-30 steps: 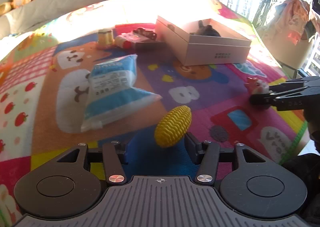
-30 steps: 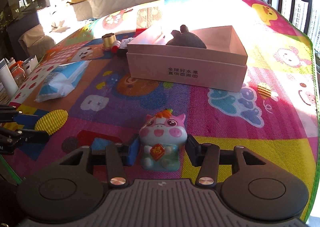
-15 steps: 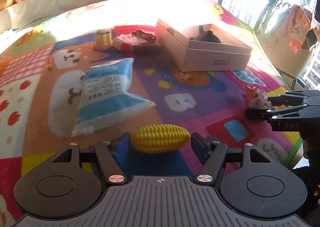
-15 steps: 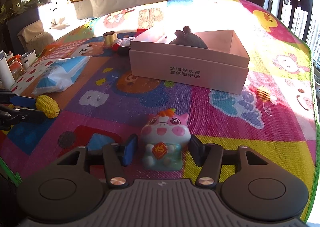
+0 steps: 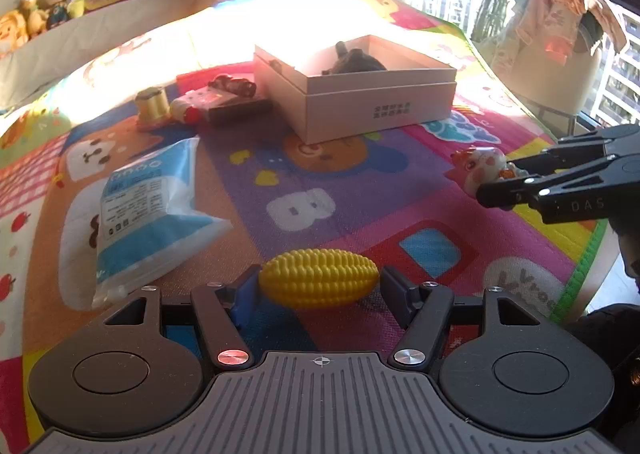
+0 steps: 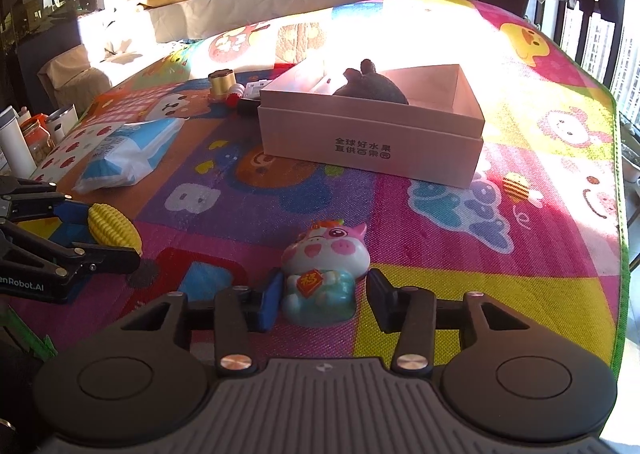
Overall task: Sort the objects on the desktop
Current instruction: 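Carry the corn into the white box with the left gripper while the right carries the pig there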
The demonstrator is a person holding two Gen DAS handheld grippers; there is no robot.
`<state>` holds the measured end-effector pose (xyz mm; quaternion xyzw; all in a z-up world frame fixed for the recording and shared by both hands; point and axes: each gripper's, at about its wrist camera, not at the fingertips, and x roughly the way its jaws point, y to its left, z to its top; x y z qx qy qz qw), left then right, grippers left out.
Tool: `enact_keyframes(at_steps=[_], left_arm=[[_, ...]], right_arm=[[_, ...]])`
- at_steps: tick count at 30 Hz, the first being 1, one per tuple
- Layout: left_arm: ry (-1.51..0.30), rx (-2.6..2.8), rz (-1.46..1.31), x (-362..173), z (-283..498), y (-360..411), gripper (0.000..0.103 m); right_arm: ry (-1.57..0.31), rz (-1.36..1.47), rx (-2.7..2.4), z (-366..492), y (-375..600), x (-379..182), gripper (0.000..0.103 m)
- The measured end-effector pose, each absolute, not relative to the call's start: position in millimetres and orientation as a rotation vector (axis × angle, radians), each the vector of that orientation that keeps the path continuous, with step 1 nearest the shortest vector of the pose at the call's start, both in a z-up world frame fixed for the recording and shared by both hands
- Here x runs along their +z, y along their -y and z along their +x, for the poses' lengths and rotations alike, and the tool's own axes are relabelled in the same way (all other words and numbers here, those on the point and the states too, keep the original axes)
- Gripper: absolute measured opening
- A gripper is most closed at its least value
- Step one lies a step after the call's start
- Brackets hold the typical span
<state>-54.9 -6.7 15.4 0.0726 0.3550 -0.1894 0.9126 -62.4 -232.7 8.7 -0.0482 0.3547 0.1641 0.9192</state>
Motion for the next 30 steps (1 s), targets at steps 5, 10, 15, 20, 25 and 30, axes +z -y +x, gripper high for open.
enact_keyframes(at_steps=[5,10,15,20,25,30], left_arm=[[-0.689,-0.415,0.187,28.5,-60.0,14.0,0.069],[-0.570,-0.451,0.198,69.3,-62.7,20.0,0.069],[-0.457,-0.486,0.223,100.4,-57.2,31.0,0.069],[-0.371,-0.510,0.255,131.8,-31.1,48.9,0.069],[-0.328,-0.564,0.226,147.8,20.7,67.5,0.069],[-0.340,-0.572,0.079,151.8,100.4,78.5,0.072]], right_arm=[[-0.725,-0.063,0.342,-67.3,245.4,22.4,0.043],[-0.653,-0.039,0.326,-75.2,267.6,57.9,0.043],[-0.552,-0.040,0.312,-87.1,283.1,96.9,0.043],[-0.444,-0.062,0.280,-88.2,291.9,137.2,0.043],[-0.370,-0.088,0.241,-62.3,295.0,166.2,0.043],[-0.389,-0.049,0.250,11.2,287.9,184.5,0.043]])
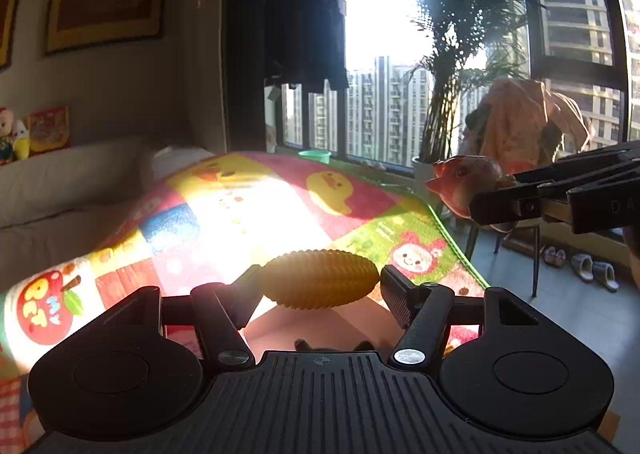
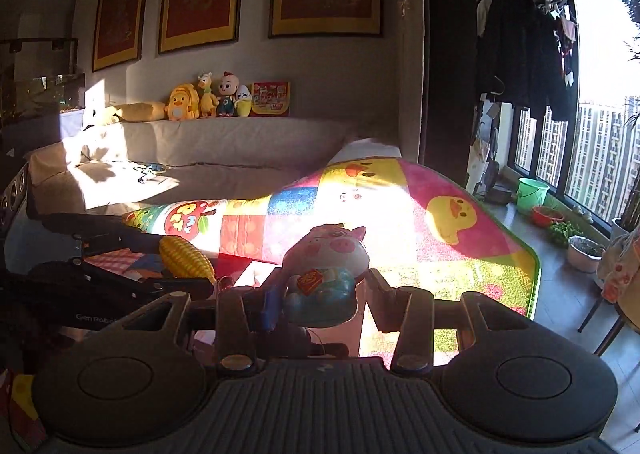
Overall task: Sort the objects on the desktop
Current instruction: 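Carry the corn into the white box with the left gripper while the right carries the pig there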
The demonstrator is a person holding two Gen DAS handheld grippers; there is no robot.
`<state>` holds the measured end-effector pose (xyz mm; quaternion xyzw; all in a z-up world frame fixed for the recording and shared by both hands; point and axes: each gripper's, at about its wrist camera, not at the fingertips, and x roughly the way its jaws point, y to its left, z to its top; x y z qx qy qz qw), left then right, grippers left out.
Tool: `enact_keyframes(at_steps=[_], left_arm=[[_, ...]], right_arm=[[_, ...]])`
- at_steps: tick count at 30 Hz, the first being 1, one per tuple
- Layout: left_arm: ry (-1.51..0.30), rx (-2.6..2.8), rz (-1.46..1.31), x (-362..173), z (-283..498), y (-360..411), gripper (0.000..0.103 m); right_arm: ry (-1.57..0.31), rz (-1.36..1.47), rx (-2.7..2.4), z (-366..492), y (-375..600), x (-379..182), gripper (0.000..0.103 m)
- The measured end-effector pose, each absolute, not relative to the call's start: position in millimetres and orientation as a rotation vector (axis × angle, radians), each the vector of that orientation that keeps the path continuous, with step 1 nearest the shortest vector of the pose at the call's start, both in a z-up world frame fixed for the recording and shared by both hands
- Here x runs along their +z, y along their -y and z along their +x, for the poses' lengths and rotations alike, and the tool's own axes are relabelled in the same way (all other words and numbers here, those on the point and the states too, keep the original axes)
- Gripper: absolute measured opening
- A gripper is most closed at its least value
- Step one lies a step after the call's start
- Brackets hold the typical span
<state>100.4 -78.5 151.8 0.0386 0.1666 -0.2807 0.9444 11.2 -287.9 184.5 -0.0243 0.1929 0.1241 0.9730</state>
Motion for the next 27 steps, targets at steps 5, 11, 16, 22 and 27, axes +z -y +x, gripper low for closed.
enact_keyframes(at_steps=[5,11,16,22,27], left_arm=[[-0.439,-0.525,-0.044,139.1,141.1,52.6,0.092],[-0.508,-0.431,0.100,96.5,85.1,3.6,0.097],[-0.580,-0.359,0.118,53.6,33.6,-33.7,0.097],[-0.589,-0.221,-0.001,37.3,-2.1,-85.0,0.098],[-0.566,-0.131,-0.059,27.0,-12.2,-106.9,0.100]], right_arm=[[-0.392,-0.022,0.201,93.8,272.7,182.9,0.053],[-0.447,0.037,0.227,97.9,269.7,154.5,0.053],[-0.554,-0.045,0.306,67.3,238.5,115.6,0.053],[-0.601,-0.185,0.407,46.0,182.9,98.0,0.057],[-0.635,-0.217,0.505,52.2,130.2,93.5,0.060]])
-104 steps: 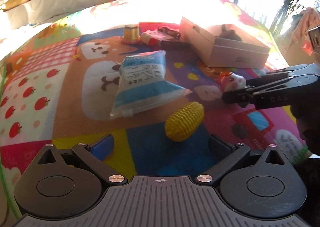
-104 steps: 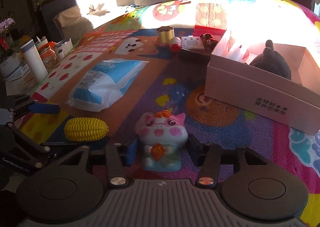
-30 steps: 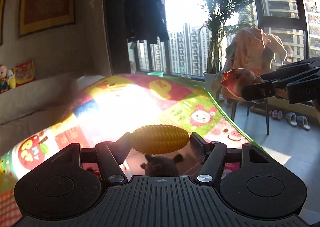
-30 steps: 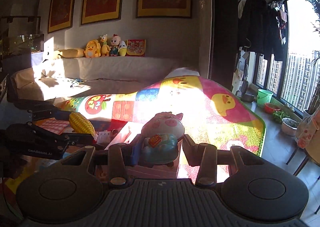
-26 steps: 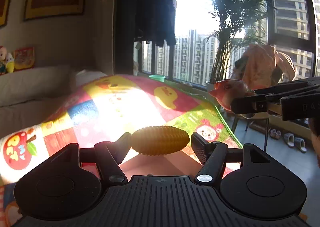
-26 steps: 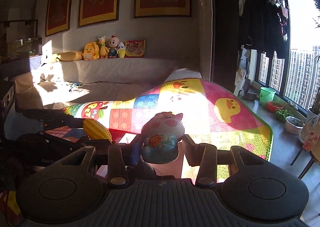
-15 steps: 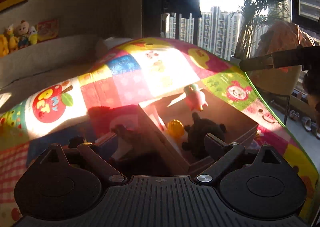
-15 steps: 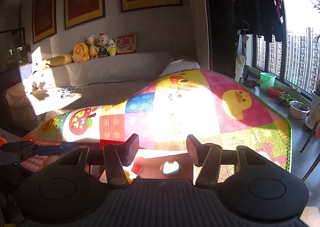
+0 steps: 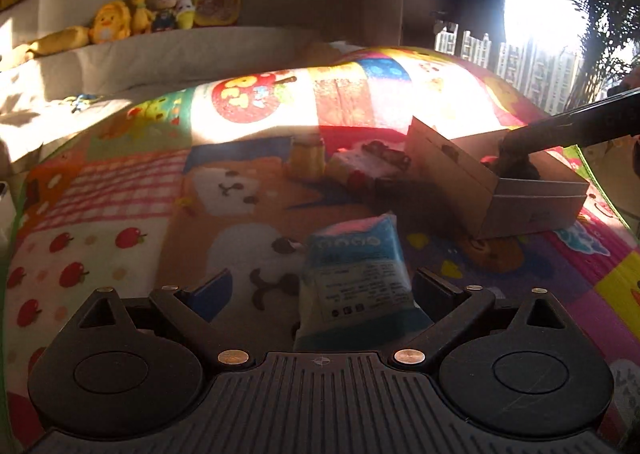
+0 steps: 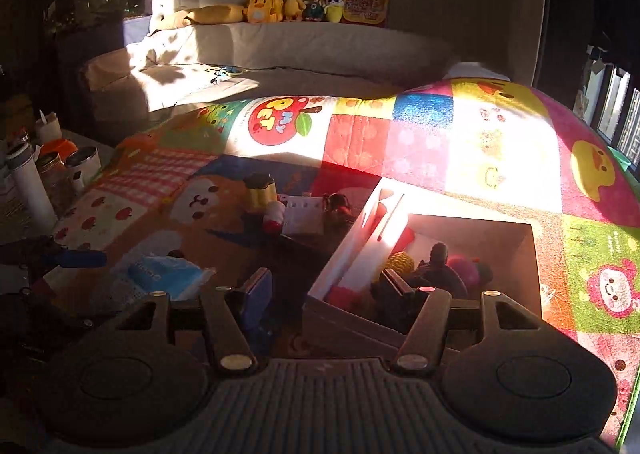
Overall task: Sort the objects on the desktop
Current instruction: 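Carry the corn into the white box with the left gripper while the right carries the pig there, then grasp the white red-capped bottle beside the box with the right gripper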
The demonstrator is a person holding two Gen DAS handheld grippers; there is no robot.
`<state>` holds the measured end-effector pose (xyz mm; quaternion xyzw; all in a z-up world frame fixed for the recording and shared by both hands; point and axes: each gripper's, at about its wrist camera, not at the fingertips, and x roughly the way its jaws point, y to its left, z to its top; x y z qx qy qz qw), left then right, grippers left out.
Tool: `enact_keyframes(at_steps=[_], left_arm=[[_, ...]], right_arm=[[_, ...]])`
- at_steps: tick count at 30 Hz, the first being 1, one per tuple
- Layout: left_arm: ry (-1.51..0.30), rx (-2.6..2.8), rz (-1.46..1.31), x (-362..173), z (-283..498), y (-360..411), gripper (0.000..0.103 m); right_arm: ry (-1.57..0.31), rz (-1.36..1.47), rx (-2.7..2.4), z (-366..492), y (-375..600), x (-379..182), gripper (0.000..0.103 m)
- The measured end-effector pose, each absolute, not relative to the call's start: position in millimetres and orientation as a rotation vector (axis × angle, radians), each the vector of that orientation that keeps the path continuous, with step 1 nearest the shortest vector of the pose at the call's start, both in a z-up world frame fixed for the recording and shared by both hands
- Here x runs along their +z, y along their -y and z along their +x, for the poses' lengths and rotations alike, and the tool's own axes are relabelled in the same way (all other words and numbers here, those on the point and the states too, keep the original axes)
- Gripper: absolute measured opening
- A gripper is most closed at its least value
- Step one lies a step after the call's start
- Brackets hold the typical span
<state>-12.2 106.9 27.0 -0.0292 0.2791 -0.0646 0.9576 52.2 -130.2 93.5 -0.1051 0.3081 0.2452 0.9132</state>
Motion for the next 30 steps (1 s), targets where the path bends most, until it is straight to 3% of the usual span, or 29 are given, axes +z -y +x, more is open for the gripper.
enact_keyframes(at_steps=[5,9,14,16,18,26,30], left_arm=[[-0.561,-0.154,-0.129,15.8,-17.3,-113.7,0.100],[-0.532,-0.172,-0.110,14.4,-21.4,-108.7,0.100],[-0.503,-0.195,-0.079,14.4,-27.1,-102.8,0.101],[-0.494,-0.193,-0.083,14.3,-28.6,-103.0,0.101],[-0.489,-0.191,-0.096,14.1,-29.2,-104.7,0.101],[-0.494,-0.183,-0.106,13.4,-27.5,-106.7,0.101],[-0.504,-0.180,-0.085,13.2,-25.9,-103.7,0.101]], right_arm=[[-0.730,-0.177,0.550,99.2,79.9,84.3,0.062],[-0.749,-0.275,0.511,135.9,33.4,62.4,0.046],[-0.765,-0.409,0.431,170.2,-12.8,22.7,0.044],[-0.780,-0.473,0.408,177.4,-23.3,8.8,0.028],[-0.759,-0.516,0.390,174.6,-25.8,6.4,0.019],[-0.864,-0.328,0.540,110.9,44.3,55.4,0.019],[-0.920,-0.406,0.549,62.1,91.3,61.9,0.019]])
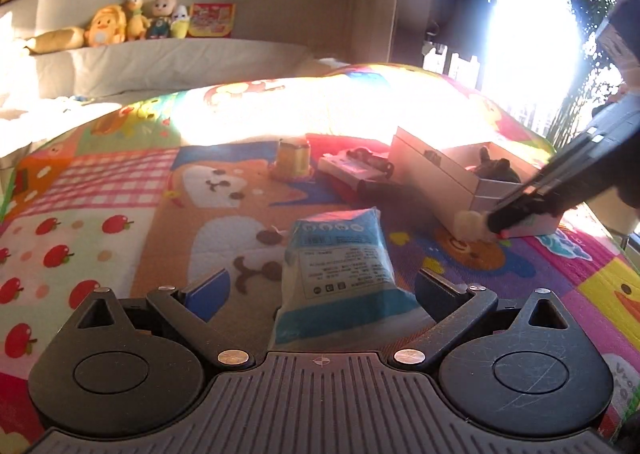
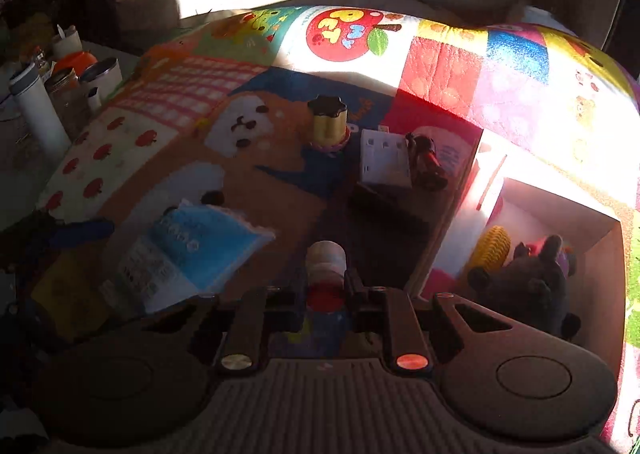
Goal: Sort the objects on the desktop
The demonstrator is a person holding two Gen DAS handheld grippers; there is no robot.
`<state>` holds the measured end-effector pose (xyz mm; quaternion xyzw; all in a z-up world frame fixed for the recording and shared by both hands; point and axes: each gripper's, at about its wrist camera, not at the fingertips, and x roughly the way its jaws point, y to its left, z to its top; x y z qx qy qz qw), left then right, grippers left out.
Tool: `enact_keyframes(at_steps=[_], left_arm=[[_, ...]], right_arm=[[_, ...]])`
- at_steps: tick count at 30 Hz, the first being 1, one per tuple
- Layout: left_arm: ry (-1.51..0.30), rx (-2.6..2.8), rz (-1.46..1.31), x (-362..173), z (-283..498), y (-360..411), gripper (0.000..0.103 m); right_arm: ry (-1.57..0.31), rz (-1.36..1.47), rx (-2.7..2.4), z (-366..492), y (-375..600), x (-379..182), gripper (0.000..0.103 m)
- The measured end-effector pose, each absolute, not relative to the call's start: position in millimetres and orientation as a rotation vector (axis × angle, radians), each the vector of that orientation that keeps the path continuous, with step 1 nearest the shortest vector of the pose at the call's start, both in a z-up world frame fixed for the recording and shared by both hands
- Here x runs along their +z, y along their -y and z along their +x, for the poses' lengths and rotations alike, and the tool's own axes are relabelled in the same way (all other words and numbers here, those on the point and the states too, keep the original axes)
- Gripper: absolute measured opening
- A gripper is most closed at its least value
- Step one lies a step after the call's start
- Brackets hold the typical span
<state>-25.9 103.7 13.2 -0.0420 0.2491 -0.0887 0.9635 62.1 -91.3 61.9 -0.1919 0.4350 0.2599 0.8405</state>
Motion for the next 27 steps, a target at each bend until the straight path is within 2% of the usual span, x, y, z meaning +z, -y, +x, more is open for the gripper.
enact_keyframes(at_steps=[7,18,20,22,24,27], left_arm=[[-0.549,-0.212,-0.067,15.5,-22.5,-94.5,0.101],[-0.588,-0.178,0.007,20.4,-18.0,-74.2,0.101],[-0.613,-0.154,-0.012,17.4,-12.3,-77.0,0.101],[-0.637,-0.149,-0.035,14.4,-6.6,-78.2,0.101],[-0.653,-0.159,-0.048,13.1,-1.9,-75.6,0.101],[-0.659,-0.206,-0.047,13.7,2.8,-62.8,0.101]], right_arm=[[-1.033,-0.393,0.484,41.1,147.9,58.8,0.019],[-0.898,-0.236,0.448,67.4,158.2,57.6,0.020],[-0.860,-0.224,0.429,64.4,165.2,58.0,0.024],[-0.819,-0.215,0.405,56.3,176.0,56.3,0.043],[-0.806,-0.193,0.395,46.5,188.1,51.2,0.052],[-0.817,-0.160,0.382,32.6,203.5,39.8,0.052]])
